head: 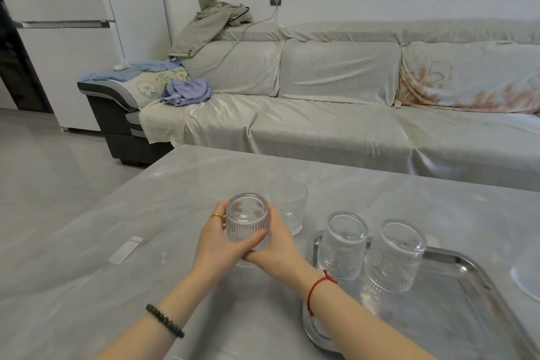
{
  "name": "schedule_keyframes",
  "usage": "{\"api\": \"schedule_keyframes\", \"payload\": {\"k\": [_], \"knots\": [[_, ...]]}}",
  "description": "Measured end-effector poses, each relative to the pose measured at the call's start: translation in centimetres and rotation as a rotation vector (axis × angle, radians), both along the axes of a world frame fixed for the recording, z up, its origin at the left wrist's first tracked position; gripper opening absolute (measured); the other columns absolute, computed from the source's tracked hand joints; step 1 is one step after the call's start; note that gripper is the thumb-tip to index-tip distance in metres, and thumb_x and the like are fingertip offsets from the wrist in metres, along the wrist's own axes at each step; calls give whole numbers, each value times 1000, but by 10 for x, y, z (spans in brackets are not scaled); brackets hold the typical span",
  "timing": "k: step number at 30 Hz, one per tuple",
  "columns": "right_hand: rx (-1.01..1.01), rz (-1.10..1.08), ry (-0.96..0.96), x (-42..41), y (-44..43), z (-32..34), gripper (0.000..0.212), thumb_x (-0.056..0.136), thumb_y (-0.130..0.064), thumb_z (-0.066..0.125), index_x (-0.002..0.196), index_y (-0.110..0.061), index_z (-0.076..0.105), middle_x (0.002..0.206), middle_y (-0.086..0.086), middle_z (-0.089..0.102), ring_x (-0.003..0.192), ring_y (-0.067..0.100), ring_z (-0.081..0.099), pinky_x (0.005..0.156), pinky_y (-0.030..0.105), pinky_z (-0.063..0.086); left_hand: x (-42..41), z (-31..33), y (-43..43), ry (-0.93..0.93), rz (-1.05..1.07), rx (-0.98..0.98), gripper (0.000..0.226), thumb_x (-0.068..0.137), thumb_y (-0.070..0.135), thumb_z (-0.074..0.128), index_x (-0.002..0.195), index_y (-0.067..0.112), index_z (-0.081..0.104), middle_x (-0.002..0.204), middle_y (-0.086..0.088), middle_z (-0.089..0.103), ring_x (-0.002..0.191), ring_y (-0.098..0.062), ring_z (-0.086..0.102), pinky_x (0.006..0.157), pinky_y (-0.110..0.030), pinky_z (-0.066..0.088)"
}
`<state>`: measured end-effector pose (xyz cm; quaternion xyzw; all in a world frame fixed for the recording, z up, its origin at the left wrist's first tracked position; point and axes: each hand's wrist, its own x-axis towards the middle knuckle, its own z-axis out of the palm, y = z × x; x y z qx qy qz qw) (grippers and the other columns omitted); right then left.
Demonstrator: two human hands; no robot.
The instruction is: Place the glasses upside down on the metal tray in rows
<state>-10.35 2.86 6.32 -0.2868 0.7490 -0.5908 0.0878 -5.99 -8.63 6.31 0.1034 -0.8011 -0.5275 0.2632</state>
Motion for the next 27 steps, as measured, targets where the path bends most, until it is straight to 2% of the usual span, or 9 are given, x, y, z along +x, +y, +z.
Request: {"api": "schedule_keyframes", "payload": {"k": [5, 10, 13, 15, 16, 19, 22, 25, 27], "knots": [[2, -97, 88, 36, 63, 7, 80, 47, -25, 83, 113, -41, 42, 108, -29, 56, 101, -8, 56, 83, 14, 48, 36, 20, 59, 58, -144, -69, 68, 38, 47, 78, 101, 39, 53, 101, 10, 64, 93, 7, 57, 72, 0, 38], [34, -159, 133, 51, 160, 25, 74, 48, -20, 84, 111, -37, 48, 106, -29, 59, 99, -5, 59, 76, 6, 46, 39, 24, 143, 80, -269, -82, 67, 41, 53, 76, 102, 45, 51, 105, 12, 61, 98, 2, 55, 81, -9, 41], [84, -239, 135, 53, 214, 28, 70, 43, -27, 83, 102, -43, 49, 102, -31, 61, 92, -7, 61, 70, 5, 46, 33, 20, 195, 42, -376, -47, 67, 48, 53, 74, 110, 48, 47, 115, 11, 58, 109, 0, 52, 95, -21, 42], [120, -329, 133, 50, 244, 24, 68, 38, -32, 83, 96, -47, 49, 99, -30, 62, 90, -6, 62, 69, 6, 47, 27, 14, 226, 7, -454, -20, 73, 58, 46, 75, 123, 37, 44, 124, 7, 56, 117, -3, 49, 103, -26, 39], [136, -374, 133, 47, 256, 21, 67, 38, -33, 83, 94, -47, 50, 97, -27, 63, 89, -6, 62, 70, 7, 47, 24, 12, 240, -24, -490, 4, 74, 63, 42, 75, 128, 34, 40, 128, 6, 54, 120, -4, 47, 104, -22, 37], [169, -496, 110, 35, 285, 10, 67, 43, -29, 85, 98, -42, 50, 96, -16, 62, 90, -4, 59, 76, 16, 46, 13, 4, 274, -108, -543, 32, 71, 75, 35, 69, 135, 31, 31, 137, 7, 47, 125, -3, 41, 89, 1, 32], [159, -592, 66, 18, 299, 0, 68, 47, -23, 88, 96, -42, 44, 95, -21, 56, 89, -6, 53, 76, 19, 40, 3, -4, 295, -225, -574, 19, 72, 85, 32, 56, 144, 19, 16, 151, 3, 29, 136, -5, 25, 103, -9, 19], [172, -619, 48, -1, 300, -6, 63, 49, -22, 86, 89, -45, 44, 92, -23, 52, 85, -8, 51, 69, 12, 38, -8, -11, 299, -302, -580, 39, 66, 91, 30, 44, 145, 17, 8, 155, 2, 18, 140, -8, 16, 108, -16, 14], [176, -596, 26, -14, 297, -11, 63, 50, -21, 86, 100, -35, 50, 97, -15, 58, 92, 2, 57, 78, 21, 46, -14, -12, 298, -326, -570, 30, 65, 92, 28, 41, 145, 16, 6, 155, 2, 15, 141, -9, 15, 110, -19, 14]]}}
